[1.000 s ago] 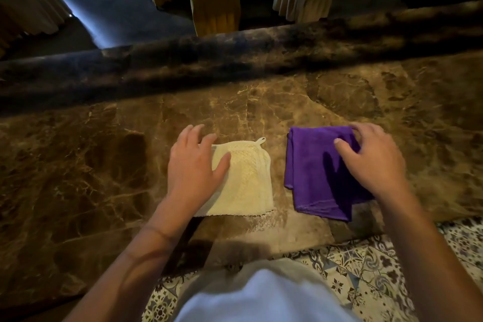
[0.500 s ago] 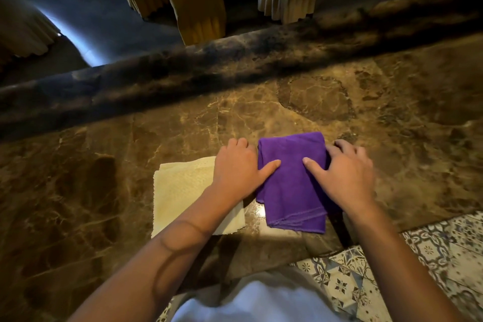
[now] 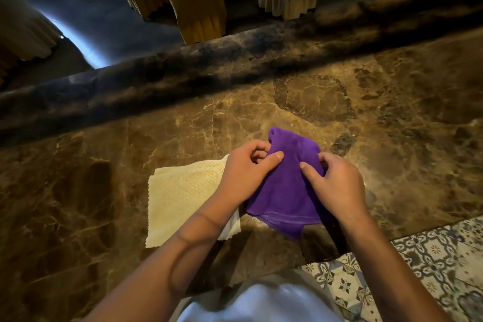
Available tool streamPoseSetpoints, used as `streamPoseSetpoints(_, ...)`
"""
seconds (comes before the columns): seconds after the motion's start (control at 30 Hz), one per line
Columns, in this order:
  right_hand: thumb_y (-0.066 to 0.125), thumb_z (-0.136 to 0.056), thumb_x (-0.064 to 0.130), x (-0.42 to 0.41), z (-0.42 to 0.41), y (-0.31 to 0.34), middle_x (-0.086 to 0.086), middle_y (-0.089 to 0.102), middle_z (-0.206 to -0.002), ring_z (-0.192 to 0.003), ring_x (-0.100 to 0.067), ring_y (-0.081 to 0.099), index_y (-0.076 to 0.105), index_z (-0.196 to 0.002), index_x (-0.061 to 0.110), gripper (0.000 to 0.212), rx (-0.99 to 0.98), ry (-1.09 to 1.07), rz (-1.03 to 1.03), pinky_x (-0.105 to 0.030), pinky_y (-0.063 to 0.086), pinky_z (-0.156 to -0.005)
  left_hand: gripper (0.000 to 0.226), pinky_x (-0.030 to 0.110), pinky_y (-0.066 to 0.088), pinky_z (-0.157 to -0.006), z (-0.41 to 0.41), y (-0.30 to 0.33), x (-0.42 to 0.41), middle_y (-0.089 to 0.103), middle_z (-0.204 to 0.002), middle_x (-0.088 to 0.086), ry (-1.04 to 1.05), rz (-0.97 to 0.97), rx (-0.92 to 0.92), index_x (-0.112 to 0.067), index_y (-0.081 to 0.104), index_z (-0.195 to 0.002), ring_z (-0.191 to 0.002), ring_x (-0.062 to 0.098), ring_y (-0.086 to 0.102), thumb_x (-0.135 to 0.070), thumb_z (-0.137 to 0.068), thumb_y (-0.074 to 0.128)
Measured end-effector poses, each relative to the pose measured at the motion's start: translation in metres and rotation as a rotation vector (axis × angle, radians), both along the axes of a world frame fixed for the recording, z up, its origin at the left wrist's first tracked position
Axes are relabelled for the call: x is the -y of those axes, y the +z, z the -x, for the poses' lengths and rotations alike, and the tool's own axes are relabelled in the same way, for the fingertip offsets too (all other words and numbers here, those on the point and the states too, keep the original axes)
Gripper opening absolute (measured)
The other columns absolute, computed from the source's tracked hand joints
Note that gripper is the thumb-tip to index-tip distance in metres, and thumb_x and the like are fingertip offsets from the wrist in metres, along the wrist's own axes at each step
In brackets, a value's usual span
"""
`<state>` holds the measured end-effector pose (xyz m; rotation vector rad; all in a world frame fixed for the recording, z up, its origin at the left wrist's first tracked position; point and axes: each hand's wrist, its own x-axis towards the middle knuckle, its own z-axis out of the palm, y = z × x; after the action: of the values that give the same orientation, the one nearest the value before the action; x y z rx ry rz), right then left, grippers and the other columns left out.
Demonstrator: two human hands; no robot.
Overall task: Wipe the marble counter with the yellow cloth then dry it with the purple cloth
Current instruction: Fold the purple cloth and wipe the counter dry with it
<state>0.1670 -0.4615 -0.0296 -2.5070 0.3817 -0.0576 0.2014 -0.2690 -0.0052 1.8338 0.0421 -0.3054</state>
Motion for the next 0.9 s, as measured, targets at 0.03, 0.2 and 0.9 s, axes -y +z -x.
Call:
streamPoseSetpoints(0.03, 0.074, -0.089, 0.042, -0.002, 0.001, 0.005, -0.008, 0.074, -0.081, -0.08, -0.034, 0.068, 0.071, -0.085, 0.016, 0.027, 0.019, -0.002, -0.039, -0.044, 0.053, -0.069, 0.015, 0.028, 0.055, -0.075, 0.002, 0.004, -0.003, 0.075, -0.082, 0.006, 0.019, 0.058, 0.003, -0.015, 0.076, -0.096, -0.076, 0.011, 0.068, -0.026, -0.088, 0.08)
streamPoseSetpoints(0.2, 0.075, -0.088, 0.04, -0.018, 0.001, 0.04, -0.001, 0.079, -0.082, -0.078, -0.022, 0.072, 0.077, -0.09, 0.024, 0.016, 0.083, 0.038, -0.602, -0.038, 0.057, -0.072, 0.03, 0.03, 0.06, -0.086, 0.013, 0.026, -0.028, 0.078, -0.112, 0.003, 0.003, 0.337, -0.037, -0.028, 0.073, -0.113, -0.106, 0.017, 0.075, -0.035, -0.085, 0.079)
streamPoseSetpoints(0.9, 0.072, -0.088, 0.053, -0.303, 0.088, 0.1, 0.011, 0.077, -0.124, -0.118, -0.008, 0.07, 0.073, -0.121, 0.041, 0.035, 0.053, 0.311, -0.952, -0.027, 0.055, -0.097, 0.028, 0.018, 0.044, -0.054, 0.104, 0.071, -0.311, 0.065, -0.063, -0.025, 0.028, 0.07, 0.334, -0.044, 0.069, -0.072, -0.058, -0.009, 0.052, -0.061, -0.088, 0.055)
